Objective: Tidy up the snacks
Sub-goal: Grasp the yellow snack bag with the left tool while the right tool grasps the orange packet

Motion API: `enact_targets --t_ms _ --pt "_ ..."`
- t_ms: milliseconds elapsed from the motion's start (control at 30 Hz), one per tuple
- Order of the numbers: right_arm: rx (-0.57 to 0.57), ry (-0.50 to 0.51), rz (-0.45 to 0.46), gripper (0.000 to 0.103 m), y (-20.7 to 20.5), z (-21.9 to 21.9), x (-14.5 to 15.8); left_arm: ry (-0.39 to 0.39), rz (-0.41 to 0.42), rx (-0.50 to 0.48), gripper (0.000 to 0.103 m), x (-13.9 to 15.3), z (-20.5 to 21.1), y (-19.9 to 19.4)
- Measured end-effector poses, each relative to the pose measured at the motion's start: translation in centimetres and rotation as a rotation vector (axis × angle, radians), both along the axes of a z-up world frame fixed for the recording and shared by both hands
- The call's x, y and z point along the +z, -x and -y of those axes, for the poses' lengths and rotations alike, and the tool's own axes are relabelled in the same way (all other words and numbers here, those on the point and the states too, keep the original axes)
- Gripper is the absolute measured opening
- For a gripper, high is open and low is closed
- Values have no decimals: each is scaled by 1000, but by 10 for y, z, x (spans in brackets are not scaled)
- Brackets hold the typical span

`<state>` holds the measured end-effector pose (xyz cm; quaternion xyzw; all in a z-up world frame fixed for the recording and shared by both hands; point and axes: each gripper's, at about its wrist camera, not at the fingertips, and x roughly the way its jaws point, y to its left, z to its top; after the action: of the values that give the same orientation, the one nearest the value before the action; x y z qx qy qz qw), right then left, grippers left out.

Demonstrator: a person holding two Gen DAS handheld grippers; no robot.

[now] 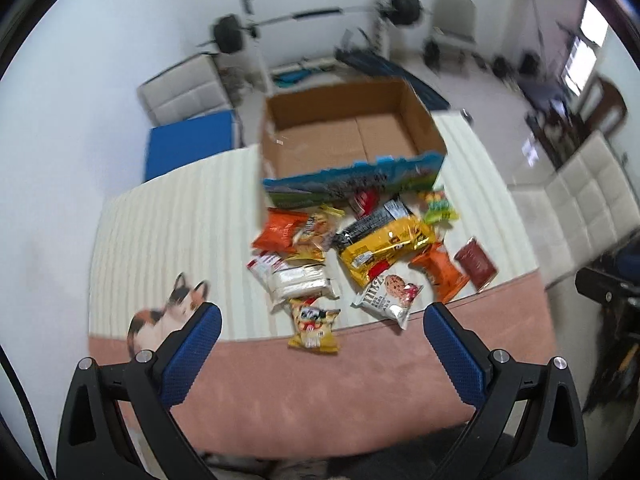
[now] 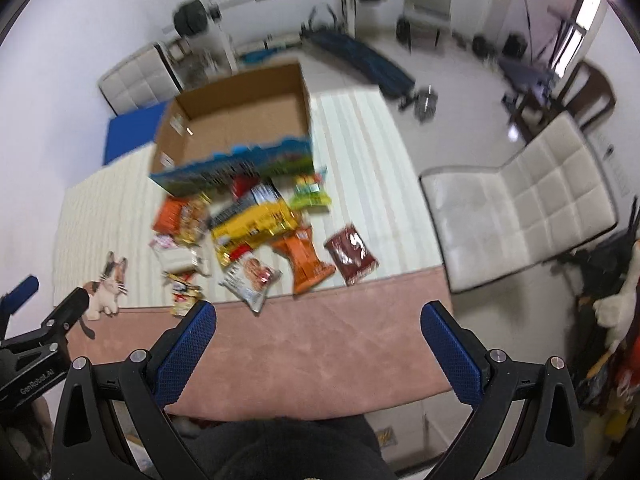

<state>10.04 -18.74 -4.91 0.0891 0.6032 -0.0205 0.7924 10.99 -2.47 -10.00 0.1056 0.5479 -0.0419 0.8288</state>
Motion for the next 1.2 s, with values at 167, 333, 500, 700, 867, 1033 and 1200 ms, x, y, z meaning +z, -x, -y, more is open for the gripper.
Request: enact_targets --t_ms 167,333,500,700,867,1033,1200 --pt "-13 -76 -112 103 -52 22 -100 -75 -93 -165 103 -76 27 -64" --pt "21 -229 -222 101 -99 20 -201 -161 -154 -378 103 -149 69 -117" --pt "85 -281 -253 100 -119 4 -253 -209 -213 -600 103 -207 103 -142" --pt "140 -301 -282 100 -120 0 -275 -249 -333 -711 103 -258 118 -154" --pt "161 -281 -301 100 -118 5 -282 -218 -348 -672 95 -271 118 -164" --pt "133 -293 -319 94 -115 10 -292 -115 -370 -513 82 -253 97 -174" --pt "130 -310 -344 87 -111 2 -300 -58 -428 -303 79 -244 55 -166"
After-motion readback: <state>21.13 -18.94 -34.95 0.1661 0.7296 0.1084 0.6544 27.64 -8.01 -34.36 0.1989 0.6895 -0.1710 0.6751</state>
